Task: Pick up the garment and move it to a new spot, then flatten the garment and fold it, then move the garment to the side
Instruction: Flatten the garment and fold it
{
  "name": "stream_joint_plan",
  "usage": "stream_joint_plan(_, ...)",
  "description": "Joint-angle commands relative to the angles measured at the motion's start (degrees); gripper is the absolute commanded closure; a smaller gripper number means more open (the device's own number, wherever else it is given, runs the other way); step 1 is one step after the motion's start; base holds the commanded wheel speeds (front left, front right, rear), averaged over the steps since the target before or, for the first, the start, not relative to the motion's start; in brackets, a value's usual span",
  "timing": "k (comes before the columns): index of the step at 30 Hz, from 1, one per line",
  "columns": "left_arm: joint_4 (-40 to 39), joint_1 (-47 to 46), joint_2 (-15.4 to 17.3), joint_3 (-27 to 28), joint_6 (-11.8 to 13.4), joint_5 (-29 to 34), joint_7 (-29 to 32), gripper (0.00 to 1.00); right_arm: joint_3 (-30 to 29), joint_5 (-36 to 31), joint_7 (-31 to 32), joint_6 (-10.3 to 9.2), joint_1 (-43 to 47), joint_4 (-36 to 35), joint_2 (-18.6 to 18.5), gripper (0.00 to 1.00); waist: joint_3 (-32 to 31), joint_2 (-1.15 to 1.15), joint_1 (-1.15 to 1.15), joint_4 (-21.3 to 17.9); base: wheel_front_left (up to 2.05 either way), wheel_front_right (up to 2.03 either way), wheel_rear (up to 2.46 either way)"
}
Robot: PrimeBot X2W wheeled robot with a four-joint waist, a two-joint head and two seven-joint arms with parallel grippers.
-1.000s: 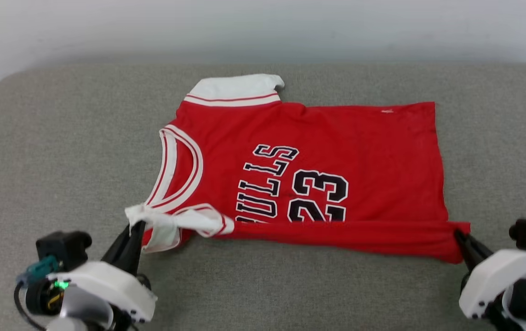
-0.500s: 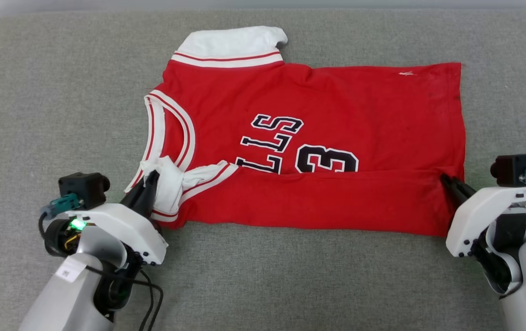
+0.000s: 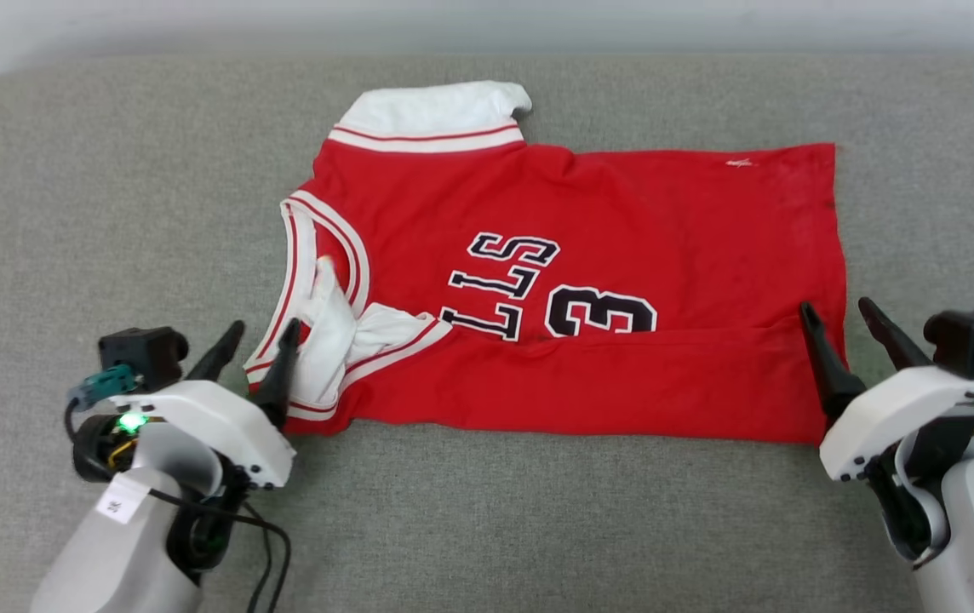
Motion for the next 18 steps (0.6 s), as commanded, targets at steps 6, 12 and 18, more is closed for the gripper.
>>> stream_joint_plan(6, -2.7, 2.4, 4.3, 1.7, 1.5, -0.7, 2.8, 0.0, -1.3, -1.2, -2.7, -0.04, 3.8, -3.1, 1.7, 0.0, -3.0, 0.0, -0.01, -1.1, 0.0, 0.0, 0.0)
stream_joint_plan(12, -8.2, 4.2, 9.7, 1.5, 0.4, -4.8, 14.9, 0.0, -2.4, -2.4, -1.3, -0.03, 6.6, -7.3, 3.3, 0.0, -3.7, 0.0, -0.01, -2.4, 0.0, 0.0, 0.0)
stream_joint_plan(18, -14.7, 6.0, 14.2, 2.2, 1.8, -11.0, 28.5, 0.0, -2.5, -2.9, 0.4, -0.03, 8.0, -11.0, 4.6, 0.0, -2.4, 0.0, -0.01, -4.2, 0.0, 0.0, 0.0)
